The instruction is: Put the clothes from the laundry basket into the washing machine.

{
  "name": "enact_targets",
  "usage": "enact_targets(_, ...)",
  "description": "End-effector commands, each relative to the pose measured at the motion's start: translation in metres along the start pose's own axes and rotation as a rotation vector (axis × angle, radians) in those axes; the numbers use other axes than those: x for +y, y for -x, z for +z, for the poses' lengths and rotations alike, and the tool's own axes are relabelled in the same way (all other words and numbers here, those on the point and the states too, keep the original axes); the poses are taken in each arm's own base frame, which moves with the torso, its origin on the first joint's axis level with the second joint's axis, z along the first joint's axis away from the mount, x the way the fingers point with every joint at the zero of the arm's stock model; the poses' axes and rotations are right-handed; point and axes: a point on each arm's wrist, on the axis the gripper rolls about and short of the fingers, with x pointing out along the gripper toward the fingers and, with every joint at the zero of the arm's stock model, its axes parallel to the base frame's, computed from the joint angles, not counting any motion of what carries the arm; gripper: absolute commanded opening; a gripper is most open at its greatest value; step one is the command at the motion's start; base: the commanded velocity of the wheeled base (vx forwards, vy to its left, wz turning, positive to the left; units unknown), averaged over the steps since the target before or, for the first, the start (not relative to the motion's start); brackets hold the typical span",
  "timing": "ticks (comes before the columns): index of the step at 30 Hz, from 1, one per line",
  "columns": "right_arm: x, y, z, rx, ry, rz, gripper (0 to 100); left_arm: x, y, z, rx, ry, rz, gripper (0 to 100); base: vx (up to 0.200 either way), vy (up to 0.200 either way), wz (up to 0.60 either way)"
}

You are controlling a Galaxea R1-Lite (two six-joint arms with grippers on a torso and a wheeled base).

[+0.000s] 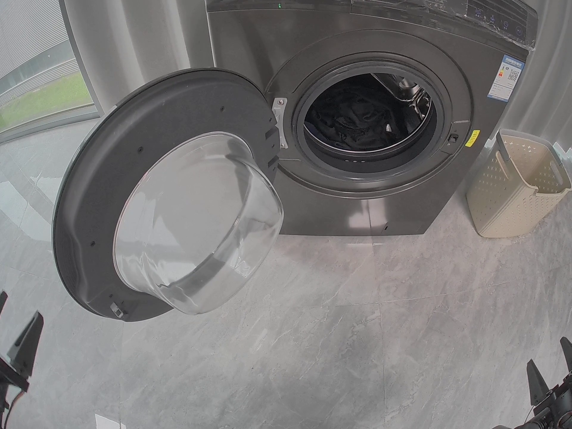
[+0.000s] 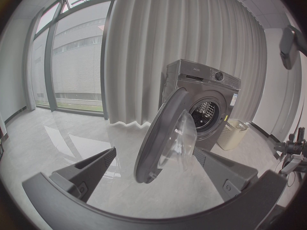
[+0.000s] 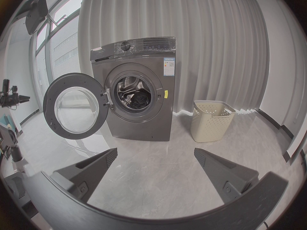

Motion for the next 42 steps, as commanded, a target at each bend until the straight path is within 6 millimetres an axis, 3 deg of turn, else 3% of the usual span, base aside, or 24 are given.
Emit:
enact_targets(1, 0.0, 0.0, -0.005, 0.001, 0.0, 0.001, 100, -0.009, -0.089, 0.037, 0.133, 0.016, -0.069, 100, 0.0, 0.0, 0.0)
enact_targets(10, 0.0, 0.0, -0.005, 0.003, 0.0, 0.001, 100, -0.01, -0.146, 0.037, 0.151, 0.007, -0.071, 100, 0.0, 0.0, 0.0)
enact_targets(14, 0.0, 0.0, -0.005, 0.003, 0.0, 0.001, 100, -0.011, -0.155, 0.036, 0.134, 0.009, -0.118, 100, 0.0, 0.0, 0.0)
enact_targets(21, 0.0, 0.0, -0.005, 0.003, 0.0, 0.001, 100, -0.021, -0.149, 0.035, 0.136, 0.014, -0.264, 100, 0.0, 0.0, 0.0)
enact_targets(27, 0.0, 0.0, -0.005, 0.003, 0.001, 0.001, 100, -0.038, -0.125, 0.046, 0.08, 0.032, -0.457, 100, 0.0, 0.0, 0.0)
enact_targets(30, 0.0, 0.0, -0.005, 0.003, 0.0, 0.001, 100, -0.048, -0.101, 0.044, 0.068, 0.041, -0.583, 100, 0.0, 0.0, 0.0)
enact_targets(36, 0.0, 0.0, -0.005, 0.001, 0.001, 0.001, 100, -0.043, -0.094, 0.043, 0.074, 0.038, -0.56, 100, 0.0, 0.0, 0.0)
enact_targets(42, 0.0, 0.0, -0.005, 0.003, 0.001, 0.001, 100, -0.032, -0.094, 0.057, 0.008, 0.037, -0.454, 100, 0.0, 0.0, 0.0)
